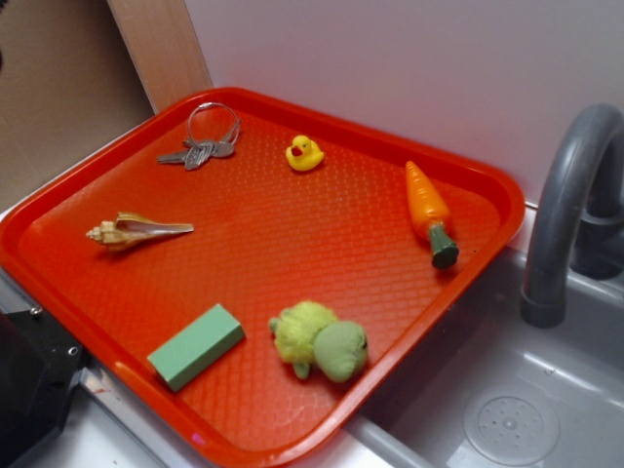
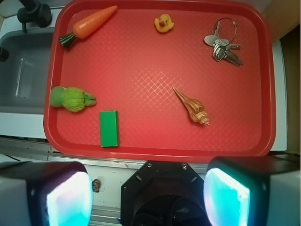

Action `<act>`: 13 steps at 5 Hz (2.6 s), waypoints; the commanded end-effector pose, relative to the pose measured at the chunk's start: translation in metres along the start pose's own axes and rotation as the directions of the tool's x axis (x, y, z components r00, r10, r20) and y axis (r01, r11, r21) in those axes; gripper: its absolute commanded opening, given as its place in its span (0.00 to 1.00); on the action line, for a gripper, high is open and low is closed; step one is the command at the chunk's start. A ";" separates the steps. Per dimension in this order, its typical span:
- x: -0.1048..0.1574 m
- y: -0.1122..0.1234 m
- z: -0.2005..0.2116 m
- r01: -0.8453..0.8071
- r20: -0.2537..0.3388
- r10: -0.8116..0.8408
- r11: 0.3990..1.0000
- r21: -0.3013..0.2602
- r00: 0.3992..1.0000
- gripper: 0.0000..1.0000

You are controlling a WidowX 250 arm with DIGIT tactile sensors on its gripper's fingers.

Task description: Grab the silver keys.

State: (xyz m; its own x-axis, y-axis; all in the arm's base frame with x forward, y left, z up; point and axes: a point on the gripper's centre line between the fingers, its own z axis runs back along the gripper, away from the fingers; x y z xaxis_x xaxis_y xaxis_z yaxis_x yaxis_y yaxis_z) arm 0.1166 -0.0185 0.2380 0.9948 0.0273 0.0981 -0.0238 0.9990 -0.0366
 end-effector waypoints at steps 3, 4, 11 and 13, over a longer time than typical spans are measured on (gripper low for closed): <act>0.071 0.033 -0.036 0.057 0.025 -0.055 0.994 -0.092 0.998 1.00; 0.103 0.059 -0.061 -0.082 -0.004 0.082 0.983 -0.166 0.997 1.00; 0.172 0.164 -0.170 0.076 0.030 -0.074 0.995 -0.070 0.997 1.00; 0.173 0.178 -0.172 0.127 0.021 -0.126 0.991 -0.037 0.992 1.00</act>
State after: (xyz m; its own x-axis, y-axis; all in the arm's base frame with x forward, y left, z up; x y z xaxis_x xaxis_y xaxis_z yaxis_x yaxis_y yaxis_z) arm 0.2975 0.1403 0.0600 0.9907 -0.1123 0.0769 0.1197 0.9877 -0.1003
